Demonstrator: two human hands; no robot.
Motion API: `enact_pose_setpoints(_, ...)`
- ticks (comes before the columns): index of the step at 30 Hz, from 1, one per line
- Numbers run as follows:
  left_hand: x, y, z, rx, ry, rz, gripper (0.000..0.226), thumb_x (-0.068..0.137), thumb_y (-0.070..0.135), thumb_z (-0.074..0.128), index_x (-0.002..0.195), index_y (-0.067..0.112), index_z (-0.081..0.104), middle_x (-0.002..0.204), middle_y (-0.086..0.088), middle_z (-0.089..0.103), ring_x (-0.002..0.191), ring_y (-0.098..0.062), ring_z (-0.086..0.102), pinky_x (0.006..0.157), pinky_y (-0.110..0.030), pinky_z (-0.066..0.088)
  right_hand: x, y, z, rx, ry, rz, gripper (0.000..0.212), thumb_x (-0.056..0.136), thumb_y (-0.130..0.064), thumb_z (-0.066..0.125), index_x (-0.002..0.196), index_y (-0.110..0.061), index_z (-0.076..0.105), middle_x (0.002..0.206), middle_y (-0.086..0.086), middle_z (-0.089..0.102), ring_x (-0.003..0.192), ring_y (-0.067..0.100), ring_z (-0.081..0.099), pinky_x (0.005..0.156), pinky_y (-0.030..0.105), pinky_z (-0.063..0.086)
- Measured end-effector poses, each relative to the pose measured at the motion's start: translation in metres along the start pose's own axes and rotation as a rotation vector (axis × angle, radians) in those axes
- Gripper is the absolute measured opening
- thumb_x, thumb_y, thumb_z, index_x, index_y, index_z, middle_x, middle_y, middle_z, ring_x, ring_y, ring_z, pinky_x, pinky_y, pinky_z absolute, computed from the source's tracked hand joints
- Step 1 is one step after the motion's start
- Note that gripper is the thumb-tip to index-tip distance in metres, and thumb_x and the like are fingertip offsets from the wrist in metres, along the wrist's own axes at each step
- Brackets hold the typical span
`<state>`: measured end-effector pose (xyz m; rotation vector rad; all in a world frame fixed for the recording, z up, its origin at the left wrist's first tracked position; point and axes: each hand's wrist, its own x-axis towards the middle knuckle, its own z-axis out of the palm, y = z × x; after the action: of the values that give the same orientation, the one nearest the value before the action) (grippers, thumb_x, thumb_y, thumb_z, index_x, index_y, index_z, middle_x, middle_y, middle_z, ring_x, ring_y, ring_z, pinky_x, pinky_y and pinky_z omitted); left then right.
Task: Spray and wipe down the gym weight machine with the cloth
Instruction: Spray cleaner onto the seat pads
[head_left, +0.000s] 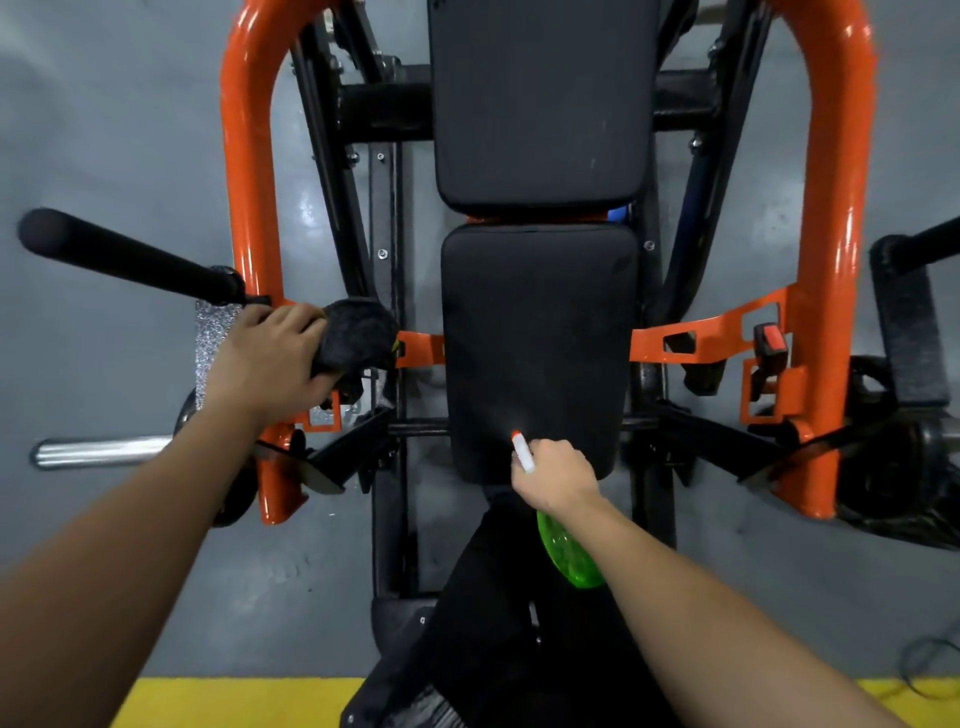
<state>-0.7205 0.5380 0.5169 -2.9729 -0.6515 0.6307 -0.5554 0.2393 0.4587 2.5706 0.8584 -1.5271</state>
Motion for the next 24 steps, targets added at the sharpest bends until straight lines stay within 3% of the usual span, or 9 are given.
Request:
enact_pose_setpoints(2,0.0,0.0,-0.002,0.007,-0.004,0.005,0.054,0.084,0.049,0.042,0.111,0.01,0.069,0.119,-0.009,0.068,0.105,-0.032,0.067,0.091,-0.046,0.041,-0.001,0.005,-0.008,-0.006,0.007,0.072,0.027,0.099,-0.024,0.043,0.111,-0.011,0.063,0.086,0.006,0.06,0.096,0.036,0.065,0.082,0.037,0.054)
enact_pose_setpoints(5,-0.001,0.001,-0.003,0.012,-0.003,0.005,0.055,0.083,0.05,0.041,0.109,0.01,0.069,0.118,-0.009,0.068,0.105,-0.032,0.067,0.09,-0.045,0.042,-0.002,0.021,-0.022,0.083,0.067,0.196,0.034,0.1,-0.02,0.045,0.129,-0.008,0.057,0.114,0.016,0.066,0.11,0.039,0.063,0.091,0.039,0.051)
enact_pose_setpoints(7,-0.001,0.0,-0.003,0.0,0.006,0.01,0.055,0.083,0.051,0.042,0.108,0.01,0.07,0.117,-0.009,0.068,0.104,-0.032,0.067,0.089,-0.046,0.042,-0.002,0.035,-0.031,0.156,0.14,0.263,0.034,0.099,-0.021,0.046,0.127,-0.004,0.055,0.12,0.02,0.064,0.112,0.041,0.062,0.092,0.039,0.049)
enact_pose_setpoints(15,0.0,-0.003,-0.001,-0.045,0.022,0.015,0.056,0.083,0.052,0.042,0.106,0.009,0.071,0.115,-0.009,0.069,0.102,-0.032,0.068,0.087,-0.046,0.042,-0.028,0.042,-0.056,0.189,0.084,0.348,0.03,0.094,-0.031,0.047,0.103,-0.011,0.067,0.105,0.011,0.067,0.095,0.034,0.064,0.082,0.036,0.053)
enact_pose_setpoints(18,0.0,-0.002,-0.002,-0.035,0.037,0.021,0.056,0.083,0.053,0.044,0.107,0.011,0.071,0.116,-0.008,0.07,0.104,-0.03,0.068,0.088,-0.046,0.043,-0.028,0.037,-0.062,0.243,0.142,0.232,0.023,0.097,-0.029,0.049,0.096,-0.01,0.062,0.093,0.01,0.065,0.083,0.031,0.06,0.076,0.036,0.051)
enact_pose_setpoints(24,0.002,-0.002,0.001,-0.006,0.055,-0.015,0.053,0.088,0.058,0.049,0.11,0.015,0.071,0.121,-0.004,0.07,0.113,-0.025,0.067,0.09,-0.045,0.044,-0.018,0.018,-0.072,0.185,0.226,0.042,0.015,0.099,-0.028,0.049,0.103,-0.015,0.056,0.088,0.004,0.065,0.085,0.032,0.064,0.075,0.039,0.049)
